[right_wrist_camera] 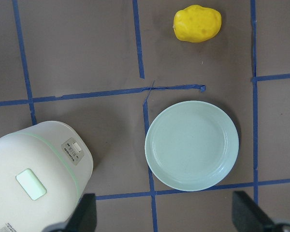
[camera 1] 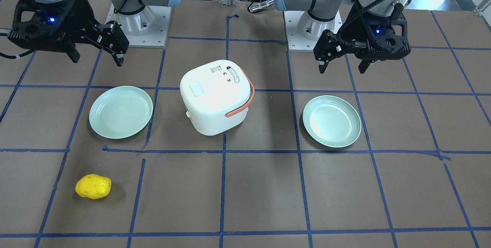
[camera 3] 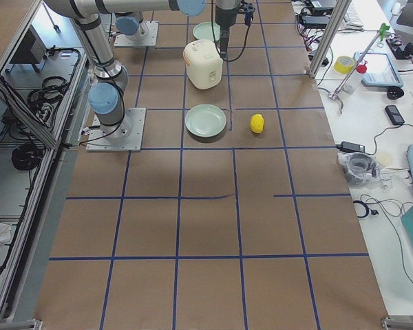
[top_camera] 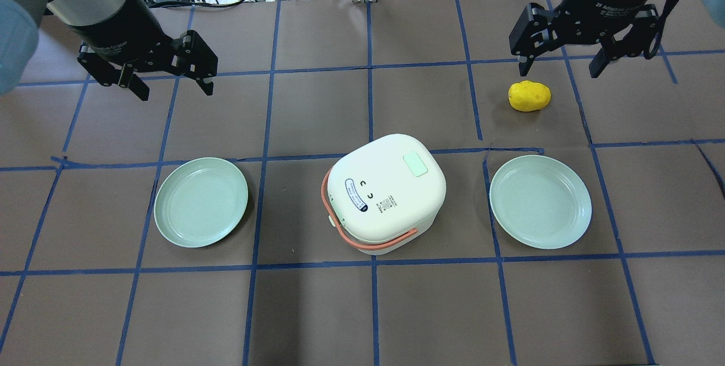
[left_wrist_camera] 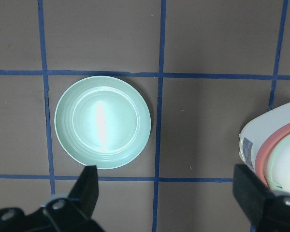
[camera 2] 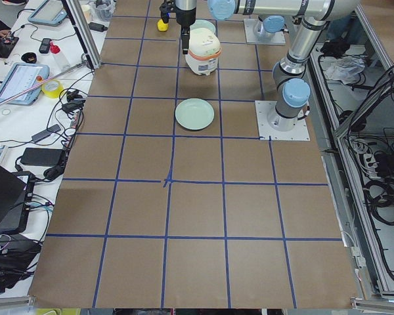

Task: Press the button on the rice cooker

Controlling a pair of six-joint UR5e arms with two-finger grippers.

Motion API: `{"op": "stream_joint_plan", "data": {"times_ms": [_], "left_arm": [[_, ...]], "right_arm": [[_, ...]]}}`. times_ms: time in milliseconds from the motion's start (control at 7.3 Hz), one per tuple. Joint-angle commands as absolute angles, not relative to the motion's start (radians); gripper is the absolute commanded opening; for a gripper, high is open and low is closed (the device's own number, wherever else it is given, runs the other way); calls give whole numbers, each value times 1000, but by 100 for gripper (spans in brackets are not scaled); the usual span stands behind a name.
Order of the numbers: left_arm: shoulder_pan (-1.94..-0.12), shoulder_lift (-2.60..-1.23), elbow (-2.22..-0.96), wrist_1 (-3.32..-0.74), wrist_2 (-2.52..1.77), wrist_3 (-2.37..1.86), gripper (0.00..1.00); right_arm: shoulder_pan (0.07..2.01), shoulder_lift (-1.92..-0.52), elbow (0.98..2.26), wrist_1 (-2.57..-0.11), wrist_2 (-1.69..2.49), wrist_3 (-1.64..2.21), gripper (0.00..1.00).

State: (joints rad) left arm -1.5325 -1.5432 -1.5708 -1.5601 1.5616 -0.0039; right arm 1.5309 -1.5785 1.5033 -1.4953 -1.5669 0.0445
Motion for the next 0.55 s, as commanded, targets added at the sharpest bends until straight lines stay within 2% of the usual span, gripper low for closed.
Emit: {"op": "stream_joint_plan", "data": {"times_ms": [0, 411], "left_arm": [[-1532, -1543, -1571, -1560, 1562, -5, 100], [-1532, -1543, -1571, -1560, 1562, -5, 100]], "right_arm": [[1531, -1578, 1503, -1497, -1565, 44, 100], [1534, -1582, 1488, -1503, -1557, 40, 100]]}}
